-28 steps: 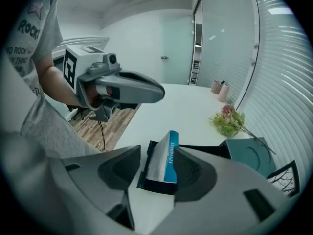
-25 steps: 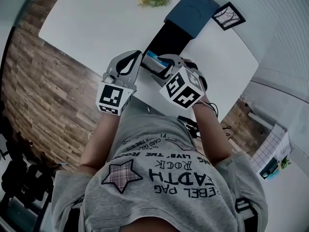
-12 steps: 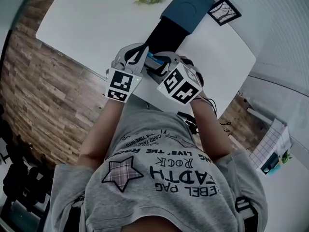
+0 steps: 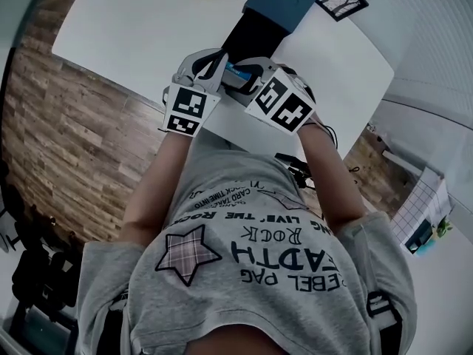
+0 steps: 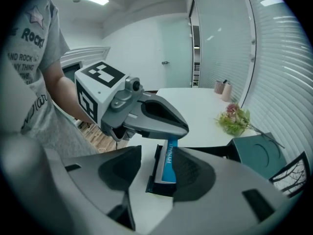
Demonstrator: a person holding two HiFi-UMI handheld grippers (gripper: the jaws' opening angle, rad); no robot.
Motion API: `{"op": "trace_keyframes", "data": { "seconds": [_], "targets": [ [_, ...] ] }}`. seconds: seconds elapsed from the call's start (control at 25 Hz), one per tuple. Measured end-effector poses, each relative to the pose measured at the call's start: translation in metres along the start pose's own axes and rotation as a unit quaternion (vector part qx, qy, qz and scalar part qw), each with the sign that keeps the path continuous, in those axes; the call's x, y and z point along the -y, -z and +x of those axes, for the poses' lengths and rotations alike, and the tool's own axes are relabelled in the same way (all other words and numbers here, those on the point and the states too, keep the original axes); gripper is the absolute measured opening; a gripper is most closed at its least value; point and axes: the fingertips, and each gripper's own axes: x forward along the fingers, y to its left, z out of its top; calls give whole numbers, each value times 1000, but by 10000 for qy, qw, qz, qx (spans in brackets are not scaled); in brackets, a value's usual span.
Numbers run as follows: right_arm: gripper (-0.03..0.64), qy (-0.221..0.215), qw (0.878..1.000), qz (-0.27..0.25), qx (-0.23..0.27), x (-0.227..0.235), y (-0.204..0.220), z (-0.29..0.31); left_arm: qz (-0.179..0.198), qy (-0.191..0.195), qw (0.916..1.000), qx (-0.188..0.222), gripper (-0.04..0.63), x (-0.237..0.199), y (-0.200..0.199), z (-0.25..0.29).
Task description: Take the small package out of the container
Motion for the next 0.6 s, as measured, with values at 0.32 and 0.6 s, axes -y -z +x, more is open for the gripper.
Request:
{"op": "trace_keyframes", "data": {
  "seconds": [0.32,0.6],
  "targets": [
    [206,182,9987,467,32,24,19,3,46,-33,10000,58,10,-1,-2,0],
    [206,171,9970,753,16,21,35,21,86,-55,9999,56,10,0,-2,0]
  ]
}}
